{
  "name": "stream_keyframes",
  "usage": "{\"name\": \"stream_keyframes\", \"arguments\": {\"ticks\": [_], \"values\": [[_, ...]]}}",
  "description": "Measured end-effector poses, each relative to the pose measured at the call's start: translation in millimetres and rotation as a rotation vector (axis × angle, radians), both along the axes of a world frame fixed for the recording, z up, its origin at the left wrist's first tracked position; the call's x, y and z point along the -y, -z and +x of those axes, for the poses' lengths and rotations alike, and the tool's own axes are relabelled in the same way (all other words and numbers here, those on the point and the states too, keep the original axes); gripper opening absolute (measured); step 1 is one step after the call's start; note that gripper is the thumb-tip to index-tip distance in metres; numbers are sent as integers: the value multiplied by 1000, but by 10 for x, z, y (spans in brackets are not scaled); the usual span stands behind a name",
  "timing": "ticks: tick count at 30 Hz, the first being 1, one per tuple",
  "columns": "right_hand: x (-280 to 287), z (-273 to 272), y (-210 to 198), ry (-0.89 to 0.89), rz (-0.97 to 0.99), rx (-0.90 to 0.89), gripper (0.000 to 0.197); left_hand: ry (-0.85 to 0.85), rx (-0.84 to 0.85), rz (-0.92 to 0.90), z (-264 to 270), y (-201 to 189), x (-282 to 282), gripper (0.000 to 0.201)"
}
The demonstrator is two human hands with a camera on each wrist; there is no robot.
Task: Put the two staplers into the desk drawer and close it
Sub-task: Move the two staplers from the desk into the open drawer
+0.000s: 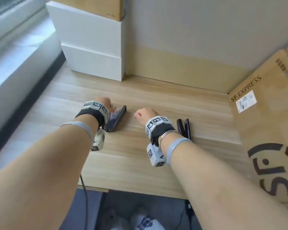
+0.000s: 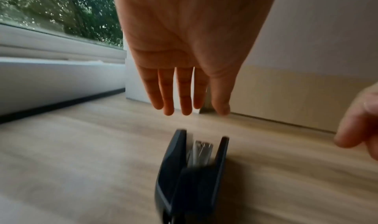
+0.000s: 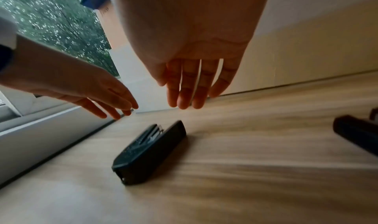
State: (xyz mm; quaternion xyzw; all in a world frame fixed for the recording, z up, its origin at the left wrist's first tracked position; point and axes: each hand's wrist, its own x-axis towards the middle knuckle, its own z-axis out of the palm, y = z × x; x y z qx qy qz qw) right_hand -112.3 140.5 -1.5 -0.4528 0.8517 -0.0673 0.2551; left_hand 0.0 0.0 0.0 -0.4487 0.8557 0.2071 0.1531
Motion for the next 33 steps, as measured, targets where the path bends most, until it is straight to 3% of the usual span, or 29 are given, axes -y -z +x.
{"name": "stream_keyframes", "arguments": {"ticks": [2, 4, 8, 15, 20, 24, 30, 33], "values": [[26, -13, 152, 10, 54, 15, 36, -13, 31, 16, 25, 171, 7, 59], [22, -4, 312, 21, 89, 31, 36, -140, 48, 73, 58, 378, 3, 60], [11, -31, 559, 5, 130, 40, 35, -275, 91, 148, 23, 632, 45, 89], [-70, -106, 789, 45, 147, 78, 33, -344, 104, 195, -50, 726, 95, 108], [-102, -124, 863, 76, 173, 80, 33, -393, 93, 163, -97, 659, -11, 100], [-120, -171, 875, 85, 172, 93, 36, -436, -12, 185, -108, 655, -86, 97], [-164, -260, 848, 72, 175, 71, 33, -408, -284, 275, -66, 661, -178, 111], [-196, -261, 841, 51, 181, 60, 33, -372, -299, 259, -72, 631, -229, 107]]}}
